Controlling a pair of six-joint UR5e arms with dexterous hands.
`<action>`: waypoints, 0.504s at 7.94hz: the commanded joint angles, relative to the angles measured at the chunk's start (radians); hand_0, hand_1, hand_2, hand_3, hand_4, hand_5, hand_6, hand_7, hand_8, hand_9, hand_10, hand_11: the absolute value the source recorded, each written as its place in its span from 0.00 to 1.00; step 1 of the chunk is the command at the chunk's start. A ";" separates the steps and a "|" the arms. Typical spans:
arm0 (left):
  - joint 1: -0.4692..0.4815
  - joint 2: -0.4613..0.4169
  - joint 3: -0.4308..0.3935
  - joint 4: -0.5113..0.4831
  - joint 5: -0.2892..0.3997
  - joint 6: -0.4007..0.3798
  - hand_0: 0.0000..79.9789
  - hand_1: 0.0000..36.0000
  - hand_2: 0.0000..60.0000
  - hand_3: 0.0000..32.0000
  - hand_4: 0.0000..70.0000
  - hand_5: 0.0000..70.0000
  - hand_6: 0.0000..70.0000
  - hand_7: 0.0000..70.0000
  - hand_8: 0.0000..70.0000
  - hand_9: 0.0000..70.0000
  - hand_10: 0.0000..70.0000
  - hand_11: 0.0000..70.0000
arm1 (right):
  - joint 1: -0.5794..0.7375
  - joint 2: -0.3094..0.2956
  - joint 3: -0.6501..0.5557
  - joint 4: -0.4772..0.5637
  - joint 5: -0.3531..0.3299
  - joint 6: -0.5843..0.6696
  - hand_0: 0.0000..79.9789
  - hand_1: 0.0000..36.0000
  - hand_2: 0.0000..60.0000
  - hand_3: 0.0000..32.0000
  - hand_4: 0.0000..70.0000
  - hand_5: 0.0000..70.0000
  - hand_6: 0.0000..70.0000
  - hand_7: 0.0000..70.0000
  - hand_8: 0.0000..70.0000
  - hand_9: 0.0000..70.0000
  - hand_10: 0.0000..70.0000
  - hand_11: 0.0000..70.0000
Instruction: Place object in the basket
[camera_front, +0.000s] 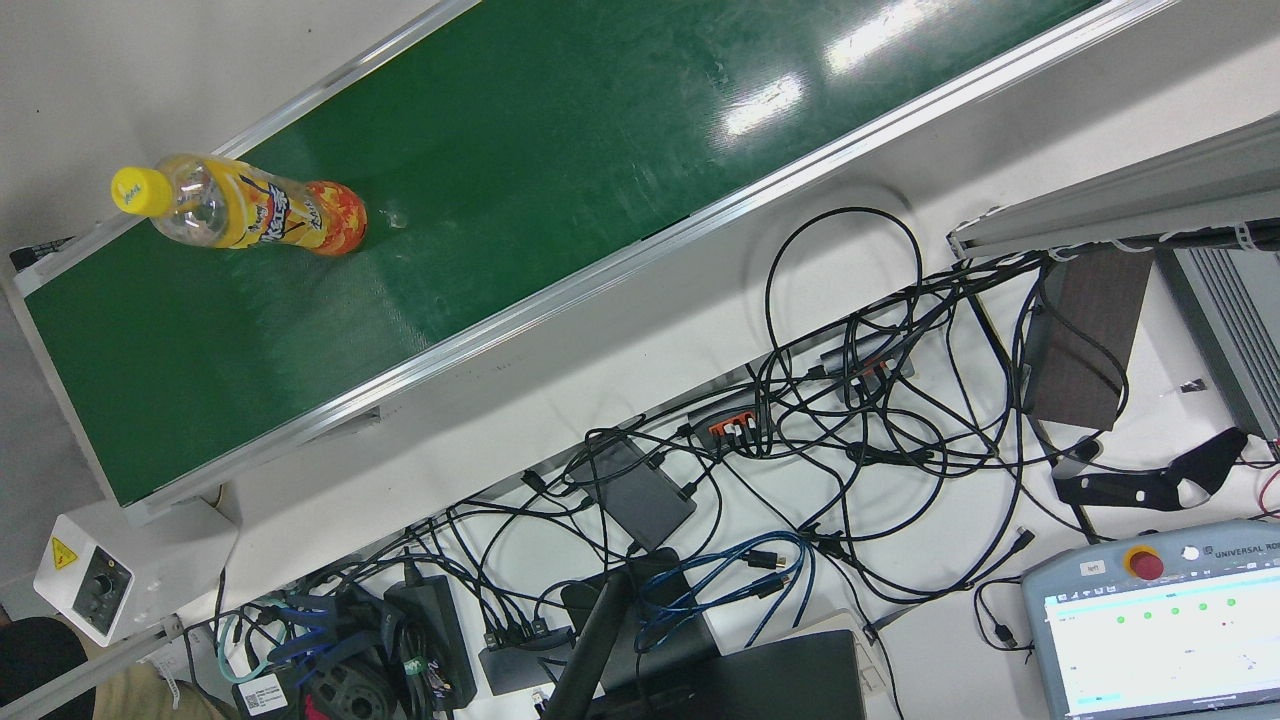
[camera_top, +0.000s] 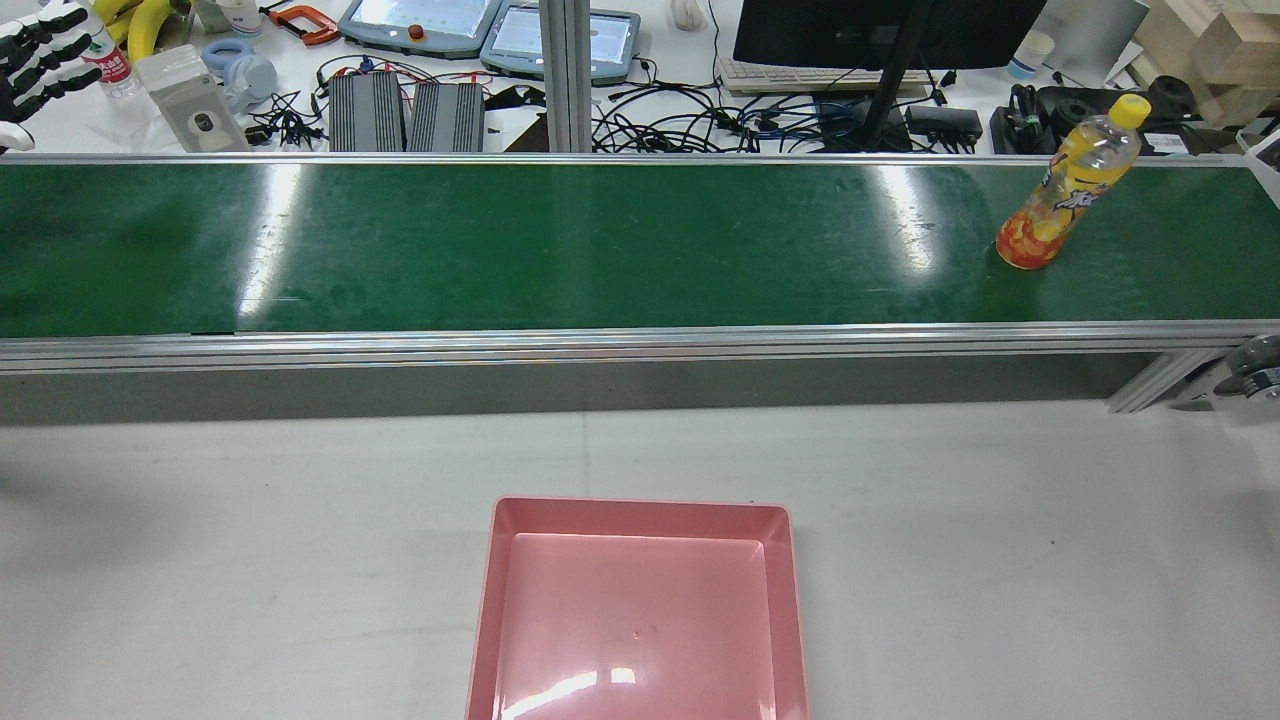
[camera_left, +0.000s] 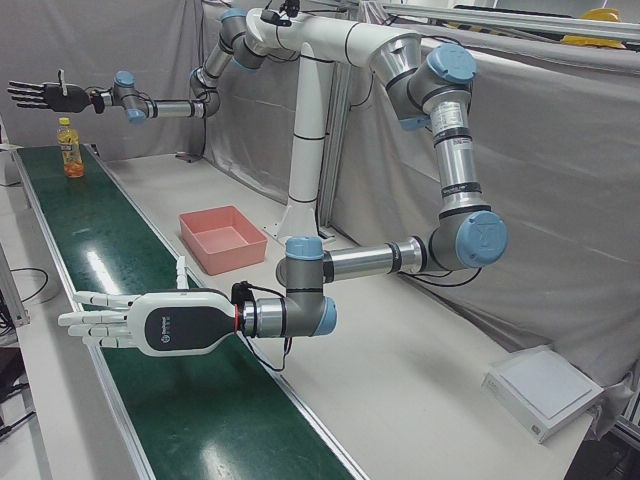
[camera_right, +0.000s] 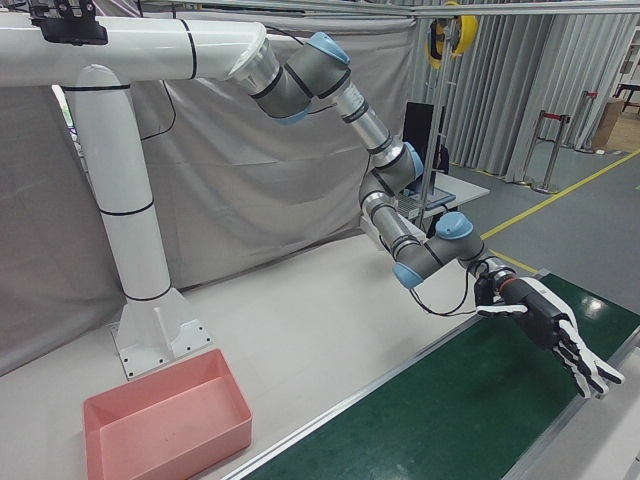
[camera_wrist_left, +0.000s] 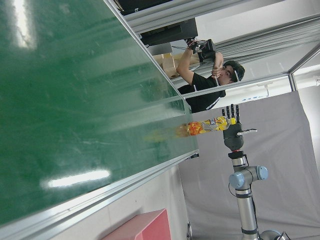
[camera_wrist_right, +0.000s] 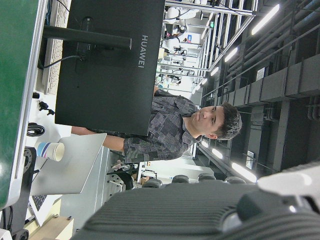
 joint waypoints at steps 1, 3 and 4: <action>0.001 0.001 -0.002 -0.001 0.000 0.000 0.60 0.26 0.00 0.00 0.23 0.13 0.00 0.00 0.07 0.13 0.12 0.19 | 0.000 0.001 0.000 0.000 0.000 0.000 0.00 0.00 0.00 0.00 0.00 0.00 0.00 0.00 0.00 0.00 0.00 0.00; 0.003 0.000 0.000 -0.001 0.000 0.000 0.60 0.26 0.00 0.00 0.23 0.13 0.00 0.00 0.07 0.14 0.12 0.18 | 0.000 0.001 0.000 0.000 0.000 0.000 0.00 0.00 0.00 0.00 0.00 0.00 0.00 0.00 0.00 0.00 0.00 0.00; 0.003 0.001 0.000 -0.003 0.000 0.000 0.59 0.31 0.00 0.00 0.22 0.14 0.00 0.00 0.07 0.13 0.12 0.19 | 0.000 0.001 0.000 0.000 0.000 0.000 0.00 0.00 0.00 0.00 0.00 0.00 0.00 0.00 0.00 0.00 0.00 0.00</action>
